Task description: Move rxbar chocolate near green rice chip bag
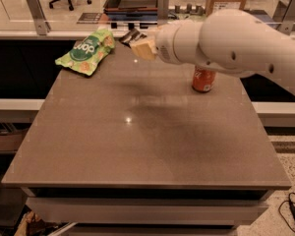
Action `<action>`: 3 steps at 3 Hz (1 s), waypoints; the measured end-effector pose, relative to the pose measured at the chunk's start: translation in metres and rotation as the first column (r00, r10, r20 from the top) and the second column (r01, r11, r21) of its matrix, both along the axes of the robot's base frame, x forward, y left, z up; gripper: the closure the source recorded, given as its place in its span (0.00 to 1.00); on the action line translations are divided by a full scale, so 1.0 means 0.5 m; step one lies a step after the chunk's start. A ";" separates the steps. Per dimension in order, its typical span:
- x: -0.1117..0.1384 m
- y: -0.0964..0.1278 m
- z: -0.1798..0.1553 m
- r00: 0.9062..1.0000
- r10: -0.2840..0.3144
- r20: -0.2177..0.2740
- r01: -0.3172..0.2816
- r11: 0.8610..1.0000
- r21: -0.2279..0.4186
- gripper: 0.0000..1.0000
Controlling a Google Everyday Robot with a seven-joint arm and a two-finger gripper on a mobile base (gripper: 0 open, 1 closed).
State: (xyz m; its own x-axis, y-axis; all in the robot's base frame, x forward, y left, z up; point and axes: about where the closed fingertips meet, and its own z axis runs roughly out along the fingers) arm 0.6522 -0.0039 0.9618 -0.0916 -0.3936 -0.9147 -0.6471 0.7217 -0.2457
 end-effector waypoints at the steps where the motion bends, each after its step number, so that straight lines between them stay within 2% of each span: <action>1: 0.073 0.034 0.019 1.000 0.001 0.019 -0.001 1.000 -0.028 1.00; 2: 0.139 0.088 0.017 1.000 0.024 0.013 -0.023 0.999 -0.032 1.00; 3: 0.184 0.120 -0.006 1.000 0.027 -0.007 -0.027 0.999 -0.017 1.00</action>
Offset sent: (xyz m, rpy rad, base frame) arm 0.1154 0.0779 0.0042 -0.0344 0.0065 0.0475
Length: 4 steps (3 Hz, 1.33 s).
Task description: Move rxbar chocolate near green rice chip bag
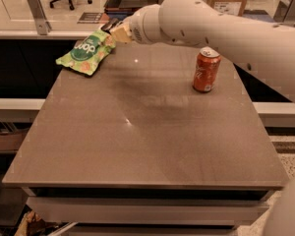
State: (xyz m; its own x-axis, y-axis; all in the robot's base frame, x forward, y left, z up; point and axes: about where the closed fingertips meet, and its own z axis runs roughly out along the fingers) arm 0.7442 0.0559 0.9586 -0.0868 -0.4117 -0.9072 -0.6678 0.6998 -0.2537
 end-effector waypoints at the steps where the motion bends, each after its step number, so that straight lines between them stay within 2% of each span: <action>1: 0.035 -0.002 -0.047 0.999 -0.031 -0.037 0.031 0.999 0.016 1.00; 2: 0.062 -0.015 -0.102 0.995 -0.057 -0.078 0.060 0.998 0.034 1.00; 3: 0.083 -0.009 -0.141 0.993 -0.054 -0.102 0.058 0.998 0.035 1.00; 4: 0.094 0.004 -0.184 0.990 -0.033 -0.134 0.042 0.997 0.063 1.00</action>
Offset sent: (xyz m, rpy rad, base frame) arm 0.0495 -0.0220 -0.0883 0.0606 0.1315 -0.1016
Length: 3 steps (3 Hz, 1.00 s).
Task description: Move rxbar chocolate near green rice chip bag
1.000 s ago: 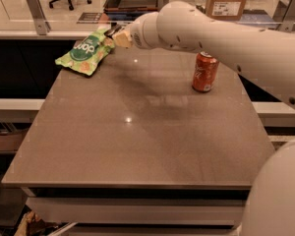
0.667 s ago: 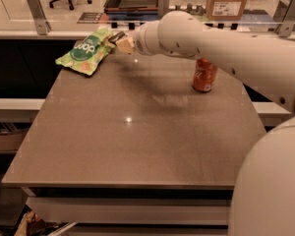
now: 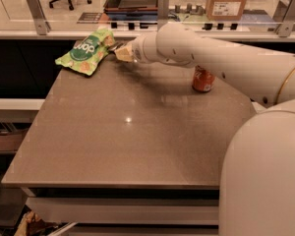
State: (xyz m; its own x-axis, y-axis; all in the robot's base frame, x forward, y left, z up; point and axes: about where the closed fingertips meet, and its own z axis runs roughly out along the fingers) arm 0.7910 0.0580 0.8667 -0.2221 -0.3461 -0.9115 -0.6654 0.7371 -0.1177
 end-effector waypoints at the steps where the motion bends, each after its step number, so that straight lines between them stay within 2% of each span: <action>1: -0.001 0.007 -0.004 1.000 0.005 -0.003 -0.005 1.000 0.002 0.82; 3: -0.003 0.015 -0.005 1.000 0.011 -0.004 -0.011 1.000 0.003 0.36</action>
Offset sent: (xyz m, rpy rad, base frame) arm -0.0006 0.0036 -0.0020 0.0026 0.0031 0.0054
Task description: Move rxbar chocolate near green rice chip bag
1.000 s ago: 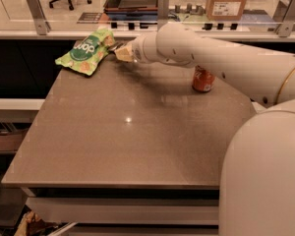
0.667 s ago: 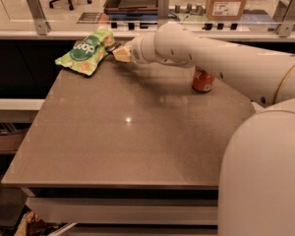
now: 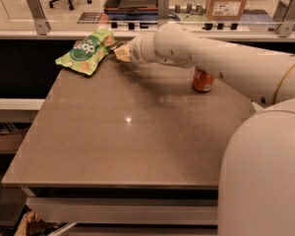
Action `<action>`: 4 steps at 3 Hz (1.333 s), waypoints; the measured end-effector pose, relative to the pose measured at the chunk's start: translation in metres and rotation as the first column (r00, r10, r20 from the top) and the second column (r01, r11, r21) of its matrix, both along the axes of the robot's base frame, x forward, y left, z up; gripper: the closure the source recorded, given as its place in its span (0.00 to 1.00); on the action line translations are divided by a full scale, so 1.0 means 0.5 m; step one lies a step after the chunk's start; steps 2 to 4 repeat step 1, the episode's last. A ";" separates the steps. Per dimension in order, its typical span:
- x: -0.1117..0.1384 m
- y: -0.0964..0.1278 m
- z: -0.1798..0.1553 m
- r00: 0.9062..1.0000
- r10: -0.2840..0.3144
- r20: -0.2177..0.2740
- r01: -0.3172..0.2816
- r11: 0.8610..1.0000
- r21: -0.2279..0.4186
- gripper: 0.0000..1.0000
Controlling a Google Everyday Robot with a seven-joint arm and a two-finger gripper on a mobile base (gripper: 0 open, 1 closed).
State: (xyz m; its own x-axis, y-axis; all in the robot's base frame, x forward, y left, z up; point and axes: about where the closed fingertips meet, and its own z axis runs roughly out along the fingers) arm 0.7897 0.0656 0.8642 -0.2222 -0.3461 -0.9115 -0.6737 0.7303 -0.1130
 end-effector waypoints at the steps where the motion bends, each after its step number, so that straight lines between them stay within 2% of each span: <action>1: -0.001 0.004 -0.001 1.000 0.003 -0.001 -0.003 1.000 0.000 0.12; 4: -0.001 0.004 -0.001 1.000 0.003 -0.001 -0.003 1.000 0.000 0.12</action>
Offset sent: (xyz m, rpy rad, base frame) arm 0.0000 0.0000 0.0000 0.0000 0.0000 0.0000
